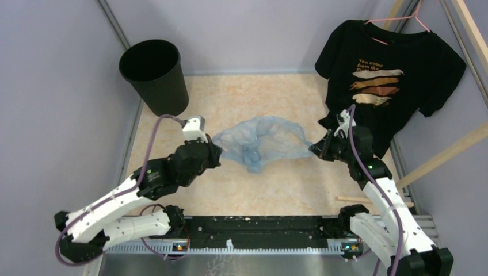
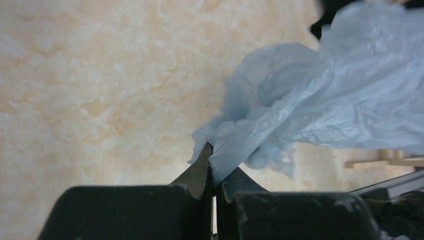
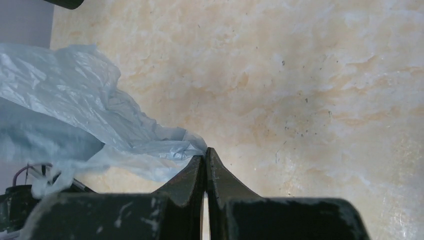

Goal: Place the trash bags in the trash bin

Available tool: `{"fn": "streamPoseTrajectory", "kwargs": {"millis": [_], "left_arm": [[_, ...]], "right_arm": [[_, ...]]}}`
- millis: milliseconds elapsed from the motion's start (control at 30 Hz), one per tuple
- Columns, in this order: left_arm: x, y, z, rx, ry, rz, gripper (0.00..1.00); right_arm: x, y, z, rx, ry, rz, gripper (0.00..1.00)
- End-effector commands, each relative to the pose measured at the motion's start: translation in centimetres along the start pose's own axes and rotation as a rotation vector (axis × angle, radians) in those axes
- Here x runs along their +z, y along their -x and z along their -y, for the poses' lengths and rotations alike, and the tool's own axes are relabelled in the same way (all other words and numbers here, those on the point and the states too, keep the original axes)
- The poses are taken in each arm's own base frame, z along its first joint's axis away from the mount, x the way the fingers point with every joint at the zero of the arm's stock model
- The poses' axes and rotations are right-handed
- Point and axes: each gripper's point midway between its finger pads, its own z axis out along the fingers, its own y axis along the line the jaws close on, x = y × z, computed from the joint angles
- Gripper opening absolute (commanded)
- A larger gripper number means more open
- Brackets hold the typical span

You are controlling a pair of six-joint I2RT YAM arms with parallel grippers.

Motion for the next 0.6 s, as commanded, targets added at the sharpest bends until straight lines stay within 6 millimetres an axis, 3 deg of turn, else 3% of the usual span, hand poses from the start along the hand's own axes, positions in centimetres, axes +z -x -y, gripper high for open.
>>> {"fn": "streamPoseTrajectory", "kwargs": {"millis": [0,67,133,267,367,500,567], "left_arm": [[-0.4,3.7,2.2,0.003,-0.174,0.029,0.00],[0.8,2.9,2.8,0.029,-0.176,-0.041,0.00],[2.5,0.8,3.5,0.040,-0.175,-0.135,0.00],[4.3,-2.1,3.6,-0.002,-0.180,-0.226,0.00],[3.8,-2.1,3.4,-0.064,-0.233,-0.217,0.00],[3.4,-1.7,0.2,-0.076,-0.134,-0.175,0.00],[3.2,-2.0,-0.2,-0.088,-0.143,-0.184,0.00]], "right_arm": [[-2.6,1.5,-1.5,-0.036,0.015,0.042,0.00],[-3.5,2.0,-2.7,-0.034,0.061,0.060,0.00],[-3.9,1.9,-3.6,-0.030,0.105,0.063,0.00],[-3.9,1.3,-2.1,-0.018,0.025,0.047,0.00],[-4.6,1.4,-2.1,-0.014,0.004,0.046,0.00],[-6.2,3.3,-2.1,-0.055,-0.047,0.112,0.00],[-6.6,4.2,-1.3,-0.077,-0.107,0.143,0.12]]}}
